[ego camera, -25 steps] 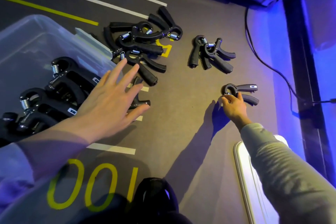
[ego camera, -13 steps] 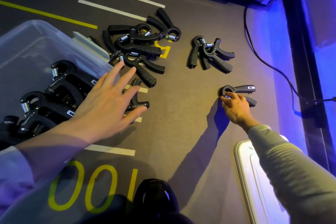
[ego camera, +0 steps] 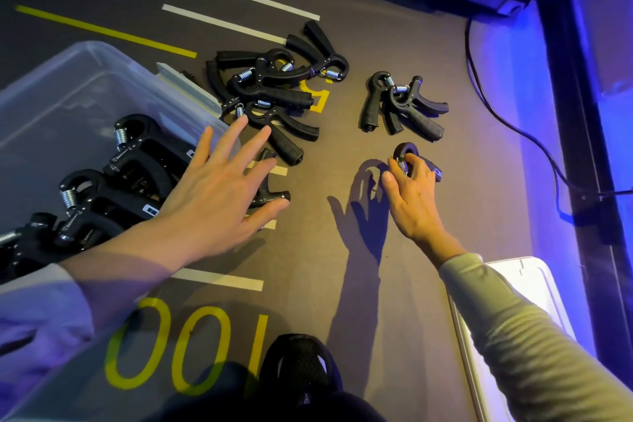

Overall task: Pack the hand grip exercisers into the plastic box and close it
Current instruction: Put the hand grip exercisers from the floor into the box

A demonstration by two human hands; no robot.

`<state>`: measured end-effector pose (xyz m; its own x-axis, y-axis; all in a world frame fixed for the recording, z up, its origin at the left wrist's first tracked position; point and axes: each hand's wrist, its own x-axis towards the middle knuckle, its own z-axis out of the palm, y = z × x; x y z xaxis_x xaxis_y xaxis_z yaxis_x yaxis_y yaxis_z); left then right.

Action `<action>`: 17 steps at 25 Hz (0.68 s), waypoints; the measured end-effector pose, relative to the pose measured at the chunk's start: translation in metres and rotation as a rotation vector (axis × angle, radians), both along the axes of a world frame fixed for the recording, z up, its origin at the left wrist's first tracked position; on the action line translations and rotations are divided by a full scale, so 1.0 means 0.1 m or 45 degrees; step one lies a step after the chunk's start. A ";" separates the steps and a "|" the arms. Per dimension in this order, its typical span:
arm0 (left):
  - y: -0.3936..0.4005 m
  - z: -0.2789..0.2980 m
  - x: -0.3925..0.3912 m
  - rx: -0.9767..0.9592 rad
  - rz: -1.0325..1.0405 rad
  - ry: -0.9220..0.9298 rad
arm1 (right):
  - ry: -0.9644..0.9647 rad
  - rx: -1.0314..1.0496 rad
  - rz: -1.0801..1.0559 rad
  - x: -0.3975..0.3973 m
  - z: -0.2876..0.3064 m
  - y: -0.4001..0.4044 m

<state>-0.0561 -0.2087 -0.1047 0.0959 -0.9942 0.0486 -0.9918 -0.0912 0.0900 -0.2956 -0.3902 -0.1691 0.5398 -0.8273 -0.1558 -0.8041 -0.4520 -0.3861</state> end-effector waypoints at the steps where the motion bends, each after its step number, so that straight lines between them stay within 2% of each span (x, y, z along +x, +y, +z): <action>1: 0.00 0.01 0.00 -0.004 -0.007 0.000 | -0.119 0.055 -0.034 0.05 0.05 0.05; 4: 0.04 0.02 0.01 -0.010 -0.015 -0.006 | -0.435 0.211 -0.147 0.18 0.19 0.18; 8: 0.14 0.09 0.04 -0.021 0.028 0.008 | -0.684 0.294 -0.253 0.41 0.53 0.40; 11: 0.27 0.17 0.15 -0.035 0.077 0.009 | -0.802 0.202 -0.110 0.70 0.94 0.64; 13: 0.41 0.22 0.25 -0.055 0.106 -0.008 | -0.868 0.079 0.084 0.89 1.18 0.79; 17: 0.79 0.34 0.51 -0.069 0.247 0.029 | -0.862 -0.109 0.405 1.30 1.45 1.21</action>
<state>-0.0053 -0.1297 -0.0711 0.2869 -0.9531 0.0969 -0.9537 -0.2746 0.1223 -0.1654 -0.2693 -0.0241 0.7097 -0.6099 0.3527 -0.2292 -0.6732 -0.7030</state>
